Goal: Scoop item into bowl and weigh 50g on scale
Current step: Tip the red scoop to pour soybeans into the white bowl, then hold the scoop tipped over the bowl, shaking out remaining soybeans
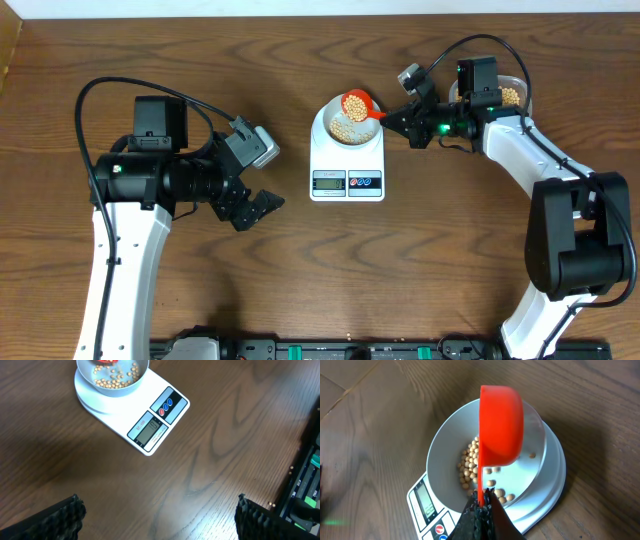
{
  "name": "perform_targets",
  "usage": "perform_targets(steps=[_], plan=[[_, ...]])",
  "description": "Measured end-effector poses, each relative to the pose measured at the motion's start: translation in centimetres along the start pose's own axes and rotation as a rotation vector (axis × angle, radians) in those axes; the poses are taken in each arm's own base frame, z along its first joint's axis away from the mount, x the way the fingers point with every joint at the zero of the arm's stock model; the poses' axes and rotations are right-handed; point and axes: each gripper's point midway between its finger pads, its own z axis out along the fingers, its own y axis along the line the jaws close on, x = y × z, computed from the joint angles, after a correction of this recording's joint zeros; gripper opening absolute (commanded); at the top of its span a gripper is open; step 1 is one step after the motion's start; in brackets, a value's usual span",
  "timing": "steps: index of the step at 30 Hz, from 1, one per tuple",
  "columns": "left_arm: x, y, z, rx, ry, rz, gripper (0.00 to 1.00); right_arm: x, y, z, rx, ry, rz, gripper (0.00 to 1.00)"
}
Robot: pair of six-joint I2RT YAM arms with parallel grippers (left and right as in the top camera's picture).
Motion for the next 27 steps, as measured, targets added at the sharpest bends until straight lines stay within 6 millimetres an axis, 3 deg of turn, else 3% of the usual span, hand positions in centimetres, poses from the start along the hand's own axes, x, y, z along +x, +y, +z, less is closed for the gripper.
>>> perform_targets(steps=[27], plan=[[0.0, 0.0, 0.0, 0.0, 0.0, 0.0, 0.98, 0.42, -0.67, -0.6, 0.102, 0.055, -0.037, 0.01]])
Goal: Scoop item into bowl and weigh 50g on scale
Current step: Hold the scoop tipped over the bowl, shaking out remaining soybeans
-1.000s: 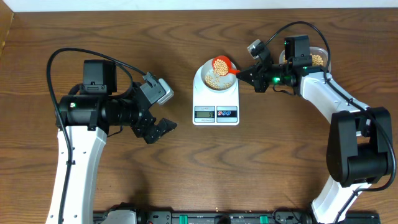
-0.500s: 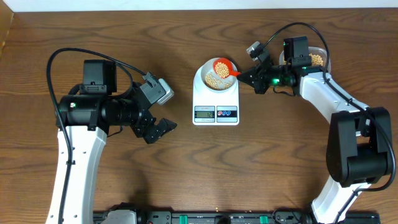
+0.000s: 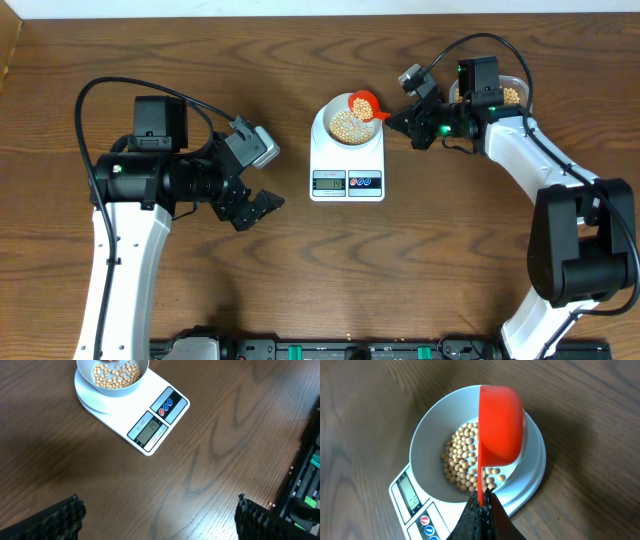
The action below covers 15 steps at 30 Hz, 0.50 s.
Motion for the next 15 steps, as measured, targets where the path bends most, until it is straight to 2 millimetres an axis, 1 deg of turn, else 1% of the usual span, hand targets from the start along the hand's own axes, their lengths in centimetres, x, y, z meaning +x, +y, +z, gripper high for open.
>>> perform_targets(steps=[15], plan=[[0.0, 0.0, 0.0, 0.0, 0.0, 0.0, 0.98, 0.18, -0.5, 0.05, 0.044, 0.019, -0.013, 0.01]])
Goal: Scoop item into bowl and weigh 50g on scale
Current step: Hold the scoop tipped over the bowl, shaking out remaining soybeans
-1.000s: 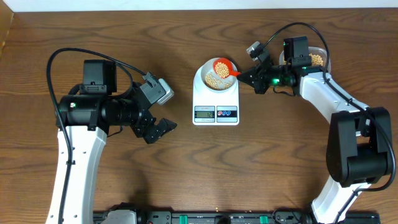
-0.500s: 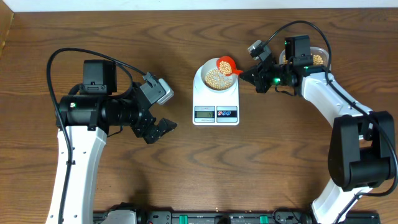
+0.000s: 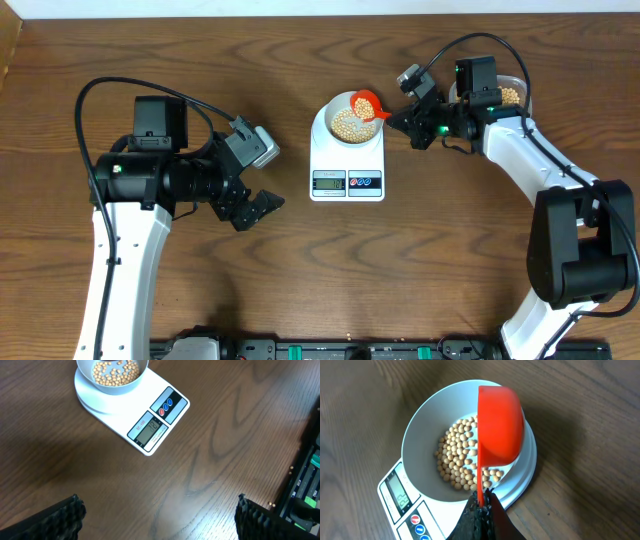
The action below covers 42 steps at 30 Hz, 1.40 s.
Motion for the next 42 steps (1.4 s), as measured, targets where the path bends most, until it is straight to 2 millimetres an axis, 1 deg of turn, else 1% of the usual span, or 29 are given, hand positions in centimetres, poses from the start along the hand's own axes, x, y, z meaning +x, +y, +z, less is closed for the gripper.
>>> perform_targets(steps=[30, 42], plan=[[0.0, 0.0, 0.0, 0.0, 0.0, 0.0, 0.98, -0.06, -0.22, -0.01, 0.012, -0.001, -0.005, 0.01], [0.0, 0.0, 0.0, 0.0, 0.0, 0.0, 0.98, -0.7, 0.03, -0.39, 0.027, -0.009, -0.022, 0.01]])
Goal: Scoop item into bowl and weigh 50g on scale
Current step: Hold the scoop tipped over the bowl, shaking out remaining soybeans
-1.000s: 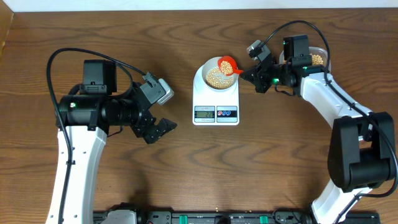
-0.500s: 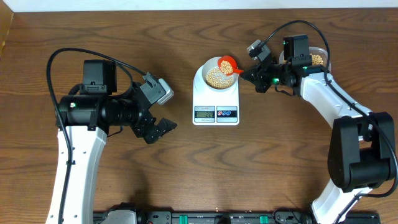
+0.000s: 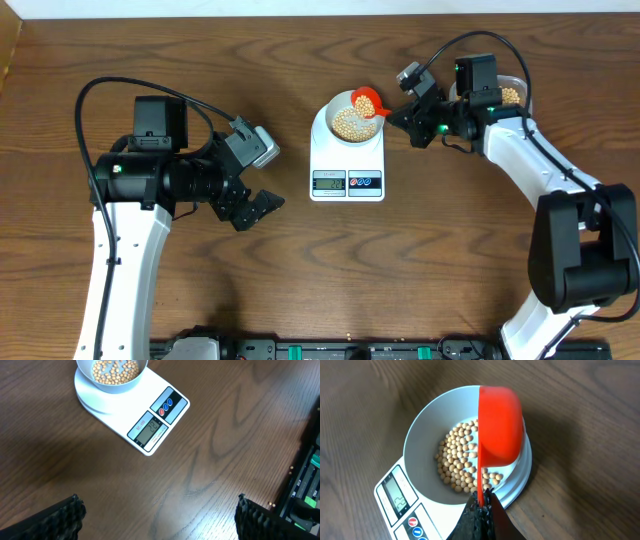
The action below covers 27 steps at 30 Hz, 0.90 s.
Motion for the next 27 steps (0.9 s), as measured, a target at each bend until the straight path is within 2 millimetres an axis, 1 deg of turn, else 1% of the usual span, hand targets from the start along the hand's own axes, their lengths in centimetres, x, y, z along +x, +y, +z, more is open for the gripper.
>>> perform_targets(steps=[9, 21, 27], plan=[[0.0, 0.0, 0.0, 0.0, 0.0, 0.0, 0.98, -0.5, 0.5, -0.1, -0.003, -0.006, -0.014, 0.01], [0.0, 0.0, 0.0, 0.0, 0.0, 0.0, 0.98, -0.1, 0.6, 0.2, 0.023, 0.022, -0.016, 0.01], [0.0, 0.0, 0.0, 0.0, 0.0, 0.0, 0.98, -0.1, 1.1, 0.5, 0.015, 0.025, -0.026, 0.01]])
